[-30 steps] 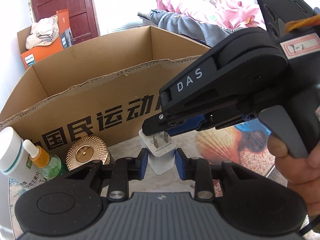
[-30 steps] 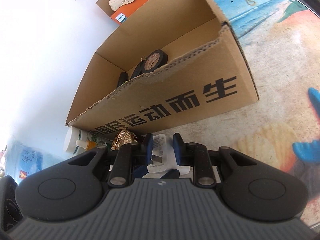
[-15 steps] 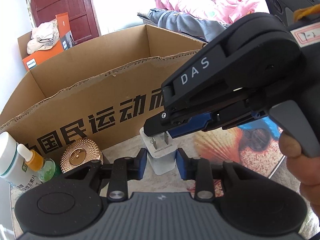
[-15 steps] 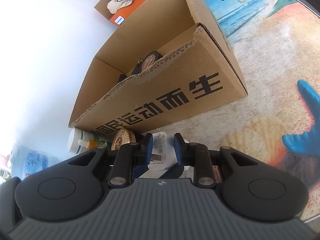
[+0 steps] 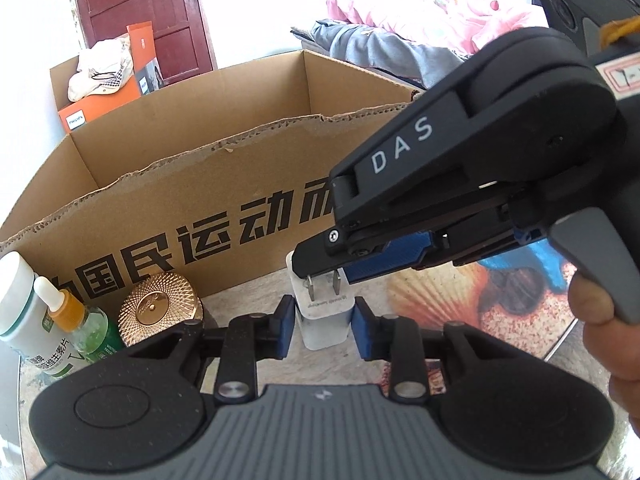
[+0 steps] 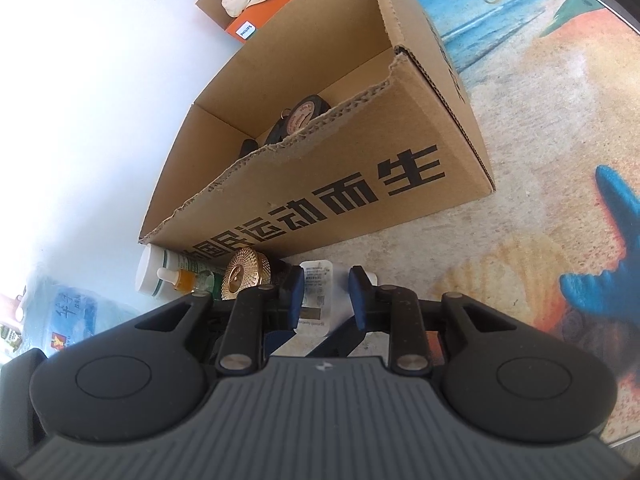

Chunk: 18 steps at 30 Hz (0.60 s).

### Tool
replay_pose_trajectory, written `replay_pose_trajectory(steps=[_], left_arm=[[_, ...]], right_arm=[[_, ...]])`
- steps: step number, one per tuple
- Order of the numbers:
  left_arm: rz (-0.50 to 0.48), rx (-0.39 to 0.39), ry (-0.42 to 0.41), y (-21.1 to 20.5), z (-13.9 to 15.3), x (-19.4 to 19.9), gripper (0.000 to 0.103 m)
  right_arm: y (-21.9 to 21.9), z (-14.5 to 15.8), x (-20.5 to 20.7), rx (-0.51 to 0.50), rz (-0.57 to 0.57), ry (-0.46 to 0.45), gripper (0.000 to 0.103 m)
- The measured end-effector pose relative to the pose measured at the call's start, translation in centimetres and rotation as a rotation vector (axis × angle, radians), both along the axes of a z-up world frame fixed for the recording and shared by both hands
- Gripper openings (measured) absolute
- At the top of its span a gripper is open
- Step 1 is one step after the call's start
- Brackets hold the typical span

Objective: Organize rigid objects
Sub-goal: 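Lift the white charger plug off the table with the right gripper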

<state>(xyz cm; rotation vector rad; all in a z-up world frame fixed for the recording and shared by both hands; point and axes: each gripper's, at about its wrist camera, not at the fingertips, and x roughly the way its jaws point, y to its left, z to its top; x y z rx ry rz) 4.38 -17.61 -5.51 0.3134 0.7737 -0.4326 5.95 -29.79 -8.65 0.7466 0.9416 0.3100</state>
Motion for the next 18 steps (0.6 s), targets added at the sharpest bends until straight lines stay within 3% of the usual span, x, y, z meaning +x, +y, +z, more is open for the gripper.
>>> replay_pose_trajectory(steps=[18], left_arm=[[-0.030,-0.006,0.023,1.4,0.7,0.9,0.031]], right_arm=[[1.0,0.4,-0.2,-0.002,-0.026,0.004,0.025]])
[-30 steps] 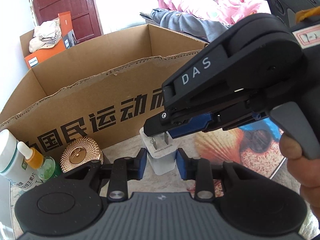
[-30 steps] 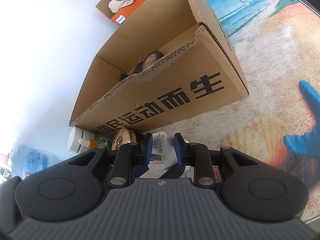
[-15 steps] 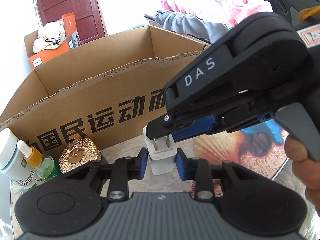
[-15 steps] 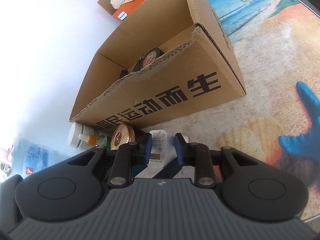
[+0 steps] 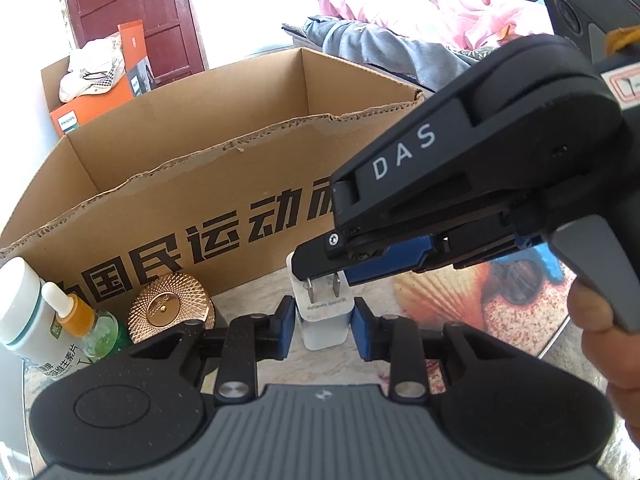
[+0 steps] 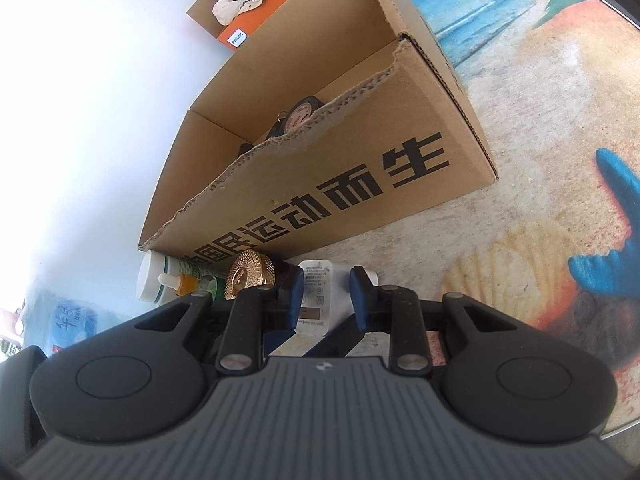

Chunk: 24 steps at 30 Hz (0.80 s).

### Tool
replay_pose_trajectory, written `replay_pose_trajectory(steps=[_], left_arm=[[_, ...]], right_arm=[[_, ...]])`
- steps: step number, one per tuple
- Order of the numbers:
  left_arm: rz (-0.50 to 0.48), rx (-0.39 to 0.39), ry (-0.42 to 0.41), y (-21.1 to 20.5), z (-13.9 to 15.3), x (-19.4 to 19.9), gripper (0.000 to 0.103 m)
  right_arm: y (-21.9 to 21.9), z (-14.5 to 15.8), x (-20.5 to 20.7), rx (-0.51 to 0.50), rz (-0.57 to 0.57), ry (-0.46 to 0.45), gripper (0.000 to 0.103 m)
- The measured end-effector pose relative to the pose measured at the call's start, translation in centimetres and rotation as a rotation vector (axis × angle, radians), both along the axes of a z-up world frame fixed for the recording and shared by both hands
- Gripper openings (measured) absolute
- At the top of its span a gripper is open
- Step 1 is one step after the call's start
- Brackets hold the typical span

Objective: Organize rigid objects
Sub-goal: 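Lift the white charger plug off the table with the right gripper, then carry the charger plug into the box and open the right gripper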

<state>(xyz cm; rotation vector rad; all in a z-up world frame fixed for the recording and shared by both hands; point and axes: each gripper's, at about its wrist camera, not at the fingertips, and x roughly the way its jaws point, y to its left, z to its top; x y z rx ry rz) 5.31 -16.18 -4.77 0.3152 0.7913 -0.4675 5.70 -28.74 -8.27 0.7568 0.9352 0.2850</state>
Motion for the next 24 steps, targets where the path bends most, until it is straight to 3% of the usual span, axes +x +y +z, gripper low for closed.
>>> replay_pose_trajectory(steps=[5,11,14,19,24], left_arm=[[-0.018,-0.029,-0.042,1.0,2.6,-1.0,0.031],[-0.038,-0.034,-0.169,2.2,8.4,-1.0,0.031],[-0.019,-0.030,-0.193,2.4,10.8,0.4,0.031],[0.030,-0.044,-0.146,2.5,12.4,4.6,0.031],[0.070,-0.037,0.001,2.1,10.7,10.4,0.031]], right_arm=[[0.7,3.4,-0.9,-0.033,0.016,-0.052,0.025],[2.0,10.0,-1.3,-0.078,0.042,-0.223,0.026],[2.2,12.4,0.2,-0.091,0.075,-0.293,0.027],[1.9,14.2,5.2,-0.106,0.150,-0.299,0.028],[1.6,12.6,11.8,-0.103,0.197,-0.159,0.028]])
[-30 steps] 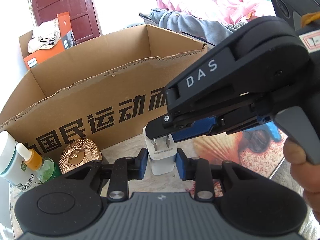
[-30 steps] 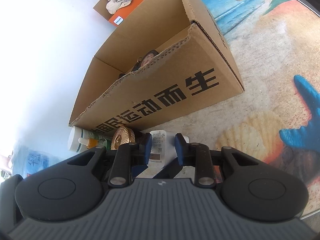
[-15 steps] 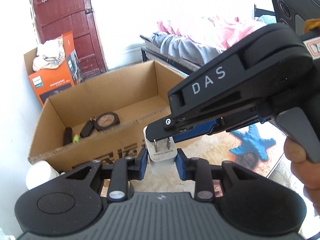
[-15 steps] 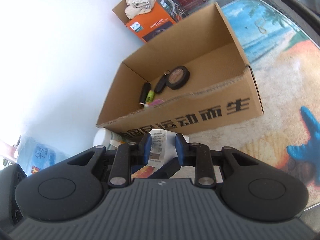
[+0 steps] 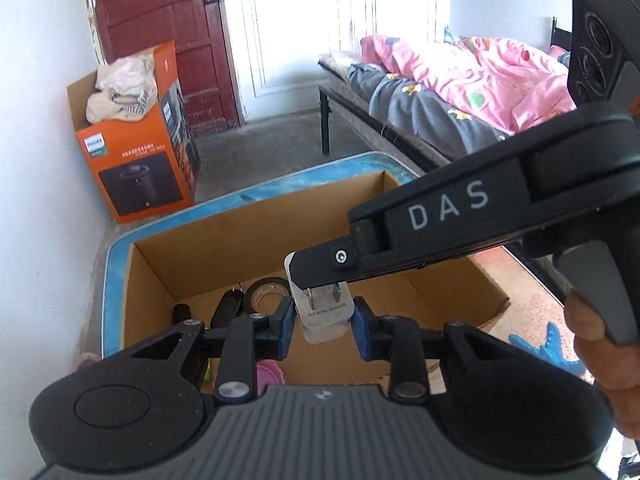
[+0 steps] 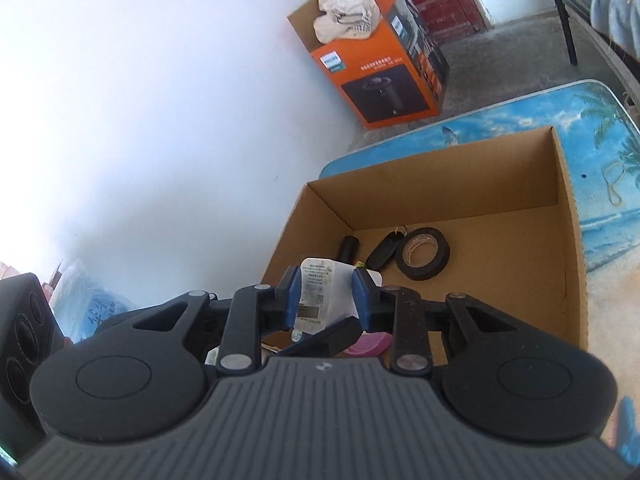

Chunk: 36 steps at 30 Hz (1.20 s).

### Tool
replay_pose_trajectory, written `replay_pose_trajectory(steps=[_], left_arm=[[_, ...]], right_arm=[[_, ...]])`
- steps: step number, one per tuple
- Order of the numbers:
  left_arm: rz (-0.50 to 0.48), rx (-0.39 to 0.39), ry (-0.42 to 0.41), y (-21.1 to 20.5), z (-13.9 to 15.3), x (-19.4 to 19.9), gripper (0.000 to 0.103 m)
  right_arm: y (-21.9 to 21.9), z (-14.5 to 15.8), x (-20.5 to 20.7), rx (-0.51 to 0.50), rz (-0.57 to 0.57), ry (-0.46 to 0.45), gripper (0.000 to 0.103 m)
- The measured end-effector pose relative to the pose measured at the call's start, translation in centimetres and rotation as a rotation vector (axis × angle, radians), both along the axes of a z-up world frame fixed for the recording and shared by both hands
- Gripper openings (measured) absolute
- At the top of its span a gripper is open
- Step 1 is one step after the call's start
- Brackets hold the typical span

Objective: Organize rigid objects
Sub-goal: 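Carry the charger plug into the box and open the right gripper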

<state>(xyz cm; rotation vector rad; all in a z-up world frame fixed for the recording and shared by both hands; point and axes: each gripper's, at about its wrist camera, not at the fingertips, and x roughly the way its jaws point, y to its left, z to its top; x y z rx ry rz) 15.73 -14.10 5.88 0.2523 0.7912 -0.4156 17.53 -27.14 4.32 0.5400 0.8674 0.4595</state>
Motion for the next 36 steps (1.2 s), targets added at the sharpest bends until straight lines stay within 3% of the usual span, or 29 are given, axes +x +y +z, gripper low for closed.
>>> replay_pose_trajectory(steps=[5,8,13,18,26,36], left_arm=[[0.039,0.019,0.159,0.3,-3.2,5.0,0.031],[0.059,0.021,0.236,1.0,-4.8,7.1,0.030],[0.083,0.061,0.292,1.3,-6.3,8.8,0.030],[0.114,0.053,0.370,1.7,-7.4,10.9,0.029],[0.136,0.046,0.439,2.0,-8.6,11.9,0.029],[0.165,0.028,0.455,1.6,-8.5,11.5,0.029]], right_arm=[[0.3,-3.7,5.0,-0.008,0.016,0.169,0.028],[0.9,-5.3,6.7,-0.030,0.035,0.223,0.028],[1.8,-7.1,8.3,-0.053,0.067,0.287,0.027],[2.1,-8.7,9.4,-0.060,0.087,0.341,0.027],[2.5,-10.1,10.1,-0.067,0.103,0.399,0.027],[2.4,-10.4,10.5,-0.056,0.106,0.446,0.029]])
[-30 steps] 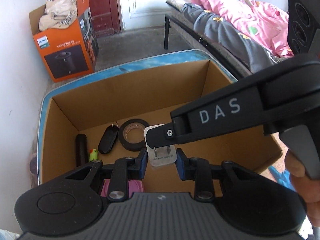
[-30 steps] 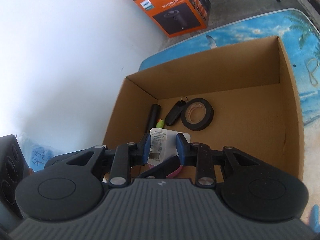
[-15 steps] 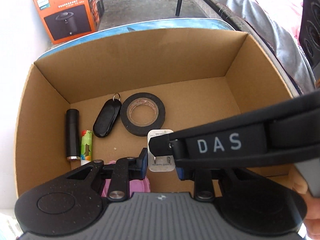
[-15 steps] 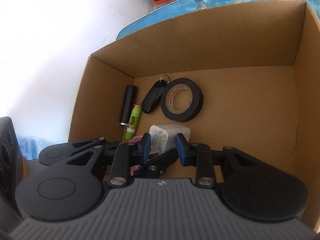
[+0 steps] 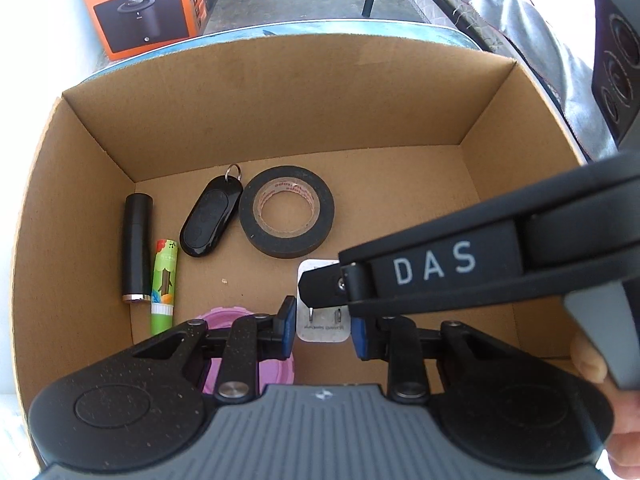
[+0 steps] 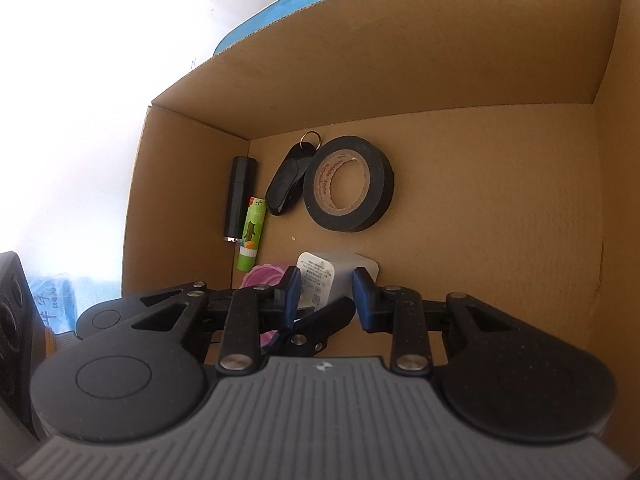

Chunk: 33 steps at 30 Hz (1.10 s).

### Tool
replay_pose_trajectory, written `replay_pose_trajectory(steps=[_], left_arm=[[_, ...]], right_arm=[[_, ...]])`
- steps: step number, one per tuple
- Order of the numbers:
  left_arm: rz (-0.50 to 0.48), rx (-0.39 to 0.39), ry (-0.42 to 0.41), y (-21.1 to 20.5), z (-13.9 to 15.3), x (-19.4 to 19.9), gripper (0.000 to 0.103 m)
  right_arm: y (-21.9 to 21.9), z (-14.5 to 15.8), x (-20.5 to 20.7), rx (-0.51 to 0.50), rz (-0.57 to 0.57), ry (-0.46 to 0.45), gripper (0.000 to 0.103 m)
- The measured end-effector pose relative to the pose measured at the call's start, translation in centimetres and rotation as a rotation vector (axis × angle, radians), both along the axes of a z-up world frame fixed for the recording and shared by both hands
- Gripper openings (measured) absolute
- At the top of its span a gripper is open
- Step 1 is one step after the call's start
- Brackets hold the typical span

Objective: Organize rigid objects
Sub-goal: 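Carry the charger plug into the box and open the right gripper, then lower the right gripper onto the rose-gold lidded jar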

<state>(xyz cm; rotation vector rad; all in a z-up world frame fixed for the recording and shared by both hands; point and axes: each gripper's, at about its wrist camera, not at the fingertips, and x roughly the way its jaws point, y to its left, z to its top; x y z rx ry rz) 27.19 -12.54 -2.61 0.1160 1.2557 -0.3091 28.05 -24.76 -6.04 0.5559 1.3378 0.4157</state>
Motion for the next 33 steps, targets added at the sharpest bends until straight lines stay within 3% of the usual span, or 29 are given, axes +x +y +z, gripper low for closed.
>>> replay_pose_trajectory(steps=[2,4,5,11,19,26,33], left_arm=[[0.006,-0.010,-0.020,0.1,0.5,-0.2,0.029],[0.008,-0.009,-0.046,0.1,0.9,-0.3,0.040],[0.008,-0.001,-0.061,0.1,1.3,-0.5,0.043],[0.017,-0.026,-0.138,1.1,4.4,-2.4,0.053],[0.020,-0.103,-0.263,3.9,8.4,-7.3,0.054],[-0.025,-0.148,-0.361,6.1,9.3,-12.9,0.055],[-0.104,-0.116,-0.366,7.1,6.7,-18.5,0.055]], right_arm=[[0.2,0.7,-0.4,-0.015,0.005,-0.028,0.034],[0.2,1.6,-0.9,-0.047,0.009,-0.074,0.048],[0.0,2.4,-1.3,-0.074,0.007,-0.107,0.049],[-2.6,7.0,-4.8,-0.059,-0.064,-0.282,0.051],[-7.1,12.3,-13.8,0.020,-0.145,-0.539,0.052],[-7.5,10.1,-20.8,0.079,-0.185,-0.604,0.052],[-3.6,4.5,-23.6,0.069,-0.149,-0.554,0.045]])
